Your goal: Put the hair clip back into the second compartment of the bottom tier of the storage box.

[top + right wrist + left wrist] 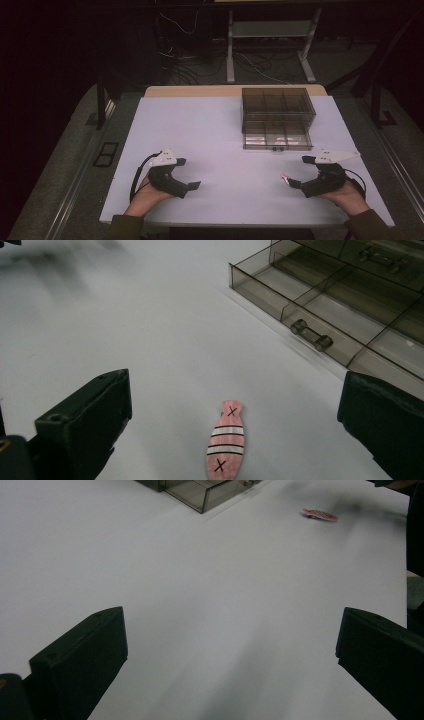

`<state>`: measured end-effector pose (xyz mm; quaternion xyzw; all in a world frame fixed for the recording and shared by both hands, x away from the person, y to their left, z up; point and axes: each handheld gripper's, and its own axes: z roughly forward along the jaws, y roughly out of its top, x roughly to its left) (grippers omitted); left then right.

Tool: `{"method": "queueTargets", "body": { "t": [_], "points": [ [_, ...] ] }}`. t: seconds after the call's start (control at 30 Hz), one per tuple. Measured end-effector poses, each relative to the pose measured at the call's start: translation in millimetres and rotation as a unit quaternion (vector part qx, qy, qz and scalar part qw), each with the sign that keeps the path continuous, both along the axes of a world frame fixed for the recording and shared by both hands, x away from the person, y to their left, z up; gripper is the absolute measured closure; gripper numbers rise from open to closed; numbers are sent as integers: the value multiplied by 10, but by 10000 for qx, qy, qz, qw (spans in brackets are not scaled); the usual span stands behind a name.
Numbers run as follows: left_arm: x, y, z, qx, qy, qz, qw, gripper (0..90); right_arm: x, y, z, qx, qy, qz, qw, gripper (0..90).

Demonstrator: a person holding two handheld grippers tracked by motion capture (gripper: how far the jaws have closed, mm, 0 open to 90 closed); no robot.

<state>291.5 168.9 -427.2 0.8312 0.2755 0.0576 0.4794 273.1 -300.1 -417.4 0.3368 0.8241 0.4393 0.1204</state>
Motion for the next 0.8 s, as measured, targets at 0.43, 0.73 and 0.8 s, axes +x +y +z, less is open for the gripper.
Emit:
{"method": "queueTargets", "body": {
  "t": [0.43, 0.73, 0.8],
  "points": [
    [-2, -6, -9, -19, 28, 4, 10000, 0, 179, -93, -36, -51, 150, -154, 9998, 3],
    [-8, -7, -14, -10, 13, -1, 10000, 0, 178, -70, -58, -215, 226, -161, 9994, 37],
    [-7, -4, -16, -14, 16, 1, 10000, 0, 174, -67, -61, -244, 252, -139, 9993, 62]
  ]
}}
